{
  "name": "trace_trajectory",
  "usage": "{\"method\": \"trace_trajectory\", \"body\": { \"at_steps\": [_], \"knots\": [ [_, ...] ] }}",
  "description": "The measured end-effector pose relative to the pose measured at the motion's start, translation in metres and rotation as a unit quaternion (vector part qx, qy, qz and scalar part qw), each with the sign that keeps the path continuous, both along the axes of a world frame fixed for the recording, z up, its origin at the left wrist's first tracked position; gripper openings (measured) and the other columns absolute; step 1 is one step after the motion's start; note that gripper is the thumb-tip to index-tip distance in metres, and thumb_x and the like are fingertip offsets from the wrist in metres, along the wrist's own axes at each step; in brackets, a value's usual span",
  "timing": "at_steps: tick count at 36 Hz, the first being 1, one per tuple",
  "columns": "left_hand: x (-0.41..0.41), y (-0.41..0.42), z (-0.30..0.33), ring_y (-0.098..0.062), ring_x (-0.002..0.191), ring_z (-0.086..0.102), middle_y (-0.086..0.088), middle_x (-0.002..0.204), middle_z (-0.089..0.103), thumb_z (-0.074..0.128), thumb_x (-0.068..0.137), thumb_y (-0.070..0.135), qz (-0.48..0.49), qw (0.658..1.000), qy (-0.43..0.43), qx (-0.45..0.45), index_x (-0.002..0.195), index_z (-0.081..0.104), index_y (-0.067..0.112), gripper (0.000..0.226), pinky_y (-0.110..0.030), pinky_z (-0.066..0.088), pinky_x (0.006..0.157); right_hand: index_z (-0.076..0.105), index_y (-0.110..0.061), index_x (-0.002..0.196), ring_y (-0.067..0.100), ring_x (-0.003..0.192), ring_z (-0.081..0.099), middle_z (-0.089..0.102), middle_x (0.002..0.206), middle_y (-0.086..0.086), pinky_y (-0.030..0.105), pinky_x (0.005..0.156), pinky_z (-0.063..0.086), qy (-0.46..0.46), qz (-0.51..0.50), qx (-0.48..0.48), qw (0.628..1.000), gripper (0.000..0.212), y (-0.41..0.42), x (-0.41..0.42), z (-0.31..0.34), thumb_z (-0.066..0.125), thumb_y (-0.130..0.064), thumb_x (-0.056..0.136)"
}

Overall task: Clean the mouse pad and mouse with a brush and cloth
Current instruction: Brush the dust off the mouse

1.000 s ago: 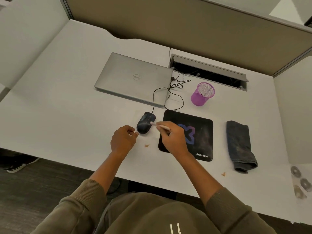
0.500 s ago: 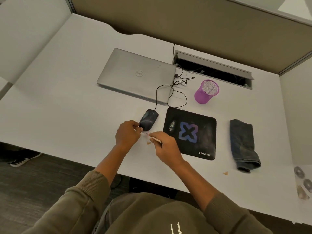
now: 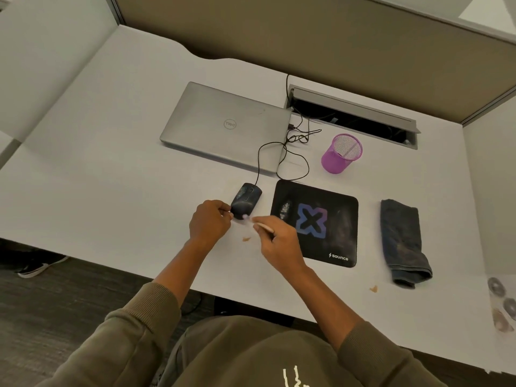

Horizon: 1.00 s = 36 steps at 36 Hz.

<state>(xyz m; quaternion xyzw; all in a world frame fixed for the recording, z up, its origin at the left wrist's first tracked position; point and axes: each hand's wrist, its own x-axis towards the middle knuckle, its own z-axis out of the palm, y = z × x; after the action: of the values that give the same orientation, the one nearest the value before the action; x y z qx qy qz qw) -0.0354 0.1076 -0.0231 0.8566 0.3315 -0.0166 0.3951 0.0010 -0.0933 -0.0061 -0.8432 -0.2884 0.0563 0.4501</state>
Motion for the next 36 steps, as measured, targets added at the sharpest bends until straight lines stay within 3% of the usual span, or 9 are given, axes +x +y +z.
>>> {"method": "trace_trajectory", "body": {
  "at_steps": [5,9,13,17,22,25,31,36],
  "knots": [
    [0.001,0.001,0.001,-0.014,0.084,0.065,-0.002,0.107,0.077,0.076,0.092,0.021,-0.002,1.0,0.005,-0.003,0.109,0.079,0.02,0.018,-0.027,0.049,0.075,0.073,-0.007,0.122,-0.005,0.103,0.064,0.075,0.114,0.003,0.015,0.092,0.054,-0.004,-0.068,0.019,0.998,0.022,0.009,0.024,0.011,0.065,-0.012,0.103],
    [0.002,0.001,0.0,-0.014,0.083,0.065,-0.002,0.107,0.077,0.076,0.092,0.022,0.0,1.0,0.01,0.003,0.11,0.078,0.019,0.018,-0.027,0.049,0.075,0.073,-0.007,0.124,0.007,0.102,0.068,0.075,0.114,0.003,0.028,0.091,0.059,-0.016,-0.004,-0.01,1.0,0.024,0.012,0.016,0.007,0.066,-0.01,0.101],
    [0.002,0.002,0.001,-0.019,0.089,0.07,-0.004,0.108,0.078,0.075,0.093,0.022,0.001,1.0,0.012,0.005,0.112,0.078,0.017,0.019,-0.027,0.051,0.077,0.073,-0.014,0.126,0.003,0.106,0.067,0.074,0.117,-0.003,0.027,0.093,0.058,-0.011,0.045,-0.004,0.999,0.024,0.014,0.01,0.006,0.065,-0.019,0.103],
    [0.002,0.002,0.002,-0.014,0.084,0.066,-0.004,0.106,0.078,0.076,0.092,0.021,0.004,1.0,0.012,0.002,0.11,0.079,0.016,0.019,-0.028,0.05,0.076,0.07,-0.012,0.131,0.007,0.116,0.065,0.072,0.124,-0.001,0.026,0.103,0.054,-0.029,0.02,0.009,0.999,0.028,0.02,0.016,0.01,0.063,-0.012,0.103],
    [0.002,0.004,0.003,-0.018,0.086,0.068,-0.003,0.106,0.078,0.072,0.094,0.016,0.004,1.0,0.014,-0.001,0.107,0.079,0.017,0.015,-0.028,0.05,0.075,0.069,-0.009,0.131,0.017,0.116,0.064,0.072,0.125,0.004,0.034,0.103,0.053,-0.058,0.102,-0.066,0.991,0.033,0.018,0.005,0.003,0.067,-0.005,0.098],
    [0.001,0.005,0.002,-0.017,0.088,0.068,-0.004,0.108,0.077,0.072,0.095,0.015,0.005,1.0,0.012,0.002,0.109,0.079,0.016,0.016,-0.028,0.05,0.078,0.071,-0.01,0.128,0.016,0.115,0.064,0.073,0.123,0.004,0.032,0.101,0.055,-0.057,0.131,-0.074,0.987,0.03,0.013,-0.001,-0.002,0.067,-0.009,0.099],
    [0.0,0.007,0.0,-0.016,0.085,0.065,-0.003,0.107,0.077,0.074,0.093,0.017,0.016,1.0,0.023,0.004,0.107,0.08,0.018,0.014,-0.027,0.049,0.076,0.068,-0.012,0.133,0.015,0.118,0.063,0.072,0.126,0.002,0.028,0.108,0.05,-0.069,0.094,-0.058,0.992,0.033,0.017,0.012,0.005,0.066,-0.008,0.1],
    [-0.002,0.005,-0.002,-0.014,0.087,0.066,-0.003,0.109,0.077,0.072,0.095,0.016,0.012,1.0,0.017,0.011,0.108,0.08,0.018,0.015,-0.026,0.05,0.079,0.07,-0.014,0.129,0.013,0.113,0.064,0.073,0.123,0.001,0.027,0.101,0.054,-0.047,0.132,-0.068,0.988,0.028,0.014,0.006,0.003,0.065,-0.016,0.101]
  ]
}}
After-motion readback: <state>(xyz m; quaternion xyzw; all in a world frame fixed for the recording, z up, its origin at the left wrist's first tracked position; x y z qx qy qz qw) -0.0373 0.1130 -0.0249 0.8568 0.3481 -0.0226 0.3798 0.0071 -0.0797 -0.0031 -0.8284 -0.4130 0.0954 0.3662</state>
